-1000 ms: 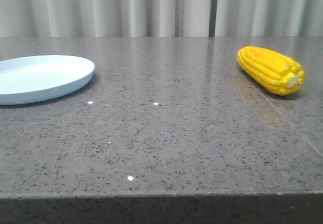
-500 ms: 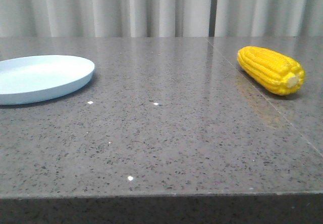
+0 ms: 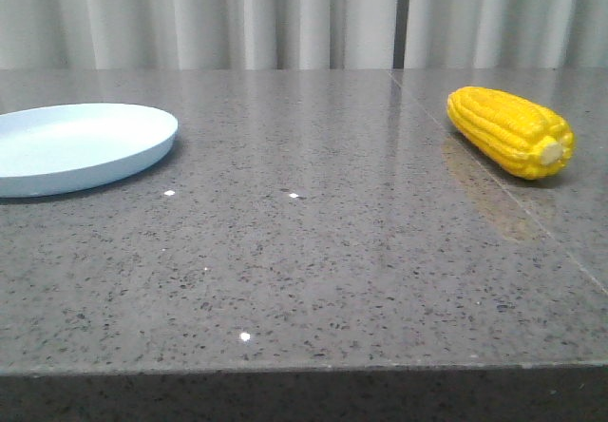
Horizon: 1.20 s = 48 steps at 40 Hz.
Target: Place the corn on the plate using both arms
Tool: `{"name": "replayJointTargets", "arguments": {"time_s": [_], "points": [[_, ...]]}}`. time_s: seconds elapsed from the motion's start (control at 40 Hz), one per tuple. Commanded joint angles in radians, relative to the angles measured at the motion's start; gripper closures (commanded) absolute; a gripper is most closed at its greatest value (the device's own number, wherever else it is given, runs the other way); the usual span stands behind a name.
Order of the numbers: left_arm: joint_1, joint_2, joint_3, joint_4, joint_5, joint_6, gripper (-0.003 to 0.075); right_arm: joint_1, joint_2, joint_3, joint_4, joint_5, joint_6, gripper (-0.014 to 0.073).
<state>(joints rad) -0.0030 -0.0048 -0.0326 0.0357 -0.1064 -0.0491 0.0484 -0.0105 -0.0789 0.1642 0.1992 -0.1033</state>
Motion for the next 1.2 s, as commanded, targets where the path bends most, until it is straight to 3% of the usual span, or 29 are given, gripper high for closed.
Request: {"name": "replayJointTargets", "arguments": {"time_s": [0.0,0.12,0.28,0.45,0.53,0.6,0.78,0.82,0.85,0.9,1.18], "points": [[-0.005,0.0,-0.121,0.115,0.006,-0.007,0.0741,-0.008,-0.005,-0.155,0.005,0.004,0.0,0.0705],[-0.014,0.086,-0.264,0.177,0.148,-0.007,0.0741,-0.008,0.078,-0.32,0.005,0.115,0.0,0.0705],[-0.014,0.265,-0.4,0.178,0.253,-0.005,0.0741,-0.008,0.26,-0.455,0.007,0.139,0.0,0.0705],[-0.014,0.388,-0.442,0.178,0.251,-0.005,0.0741,-0.008,0.392,-0.499,0.007,0.12,0.0,0.0704],[-0.014,0.392,-0.442,0.17,0.251,-0.005,0.0735,-0.008,0.396,-0.498,0.007,0.12,0.0,0.0662],[-0.014,0.392,-0.442,0.159,0.251,-0.005,0.0657,-0.008,0.396,-0.498,0.007,0.12,0.0,0.0545],[-0.014,0.392,-0.442,0.132,0.257,-0.005,0.0183,-0.008,0.397,-0.497,0.007,0.119,0.0,0.0092],[-0.014,0.392,-0.44,0.132,0.258,-0.005,0.0103,-0.008,0.397,-0.497,0.007,0.119,0.0,0.0006],[-0.014,0.392,-0.438,0.132,0.258,-0.005,0.0082,-0.008,0.397,-0.497,0.007,0.119,0.0,-0.0024],[-0.014,0.392,-0.438,0.132,0.258,-0.005,0.0058,-0.008,0.397,-0.497,0.007,0.119,0.0,-0.0006],[-0.014,0.407,-0.44,0.132,0.216,-0.005,0.0062,-0.008,0.397,-0.497,0.007,0.119,0.0,0.0001]]}}
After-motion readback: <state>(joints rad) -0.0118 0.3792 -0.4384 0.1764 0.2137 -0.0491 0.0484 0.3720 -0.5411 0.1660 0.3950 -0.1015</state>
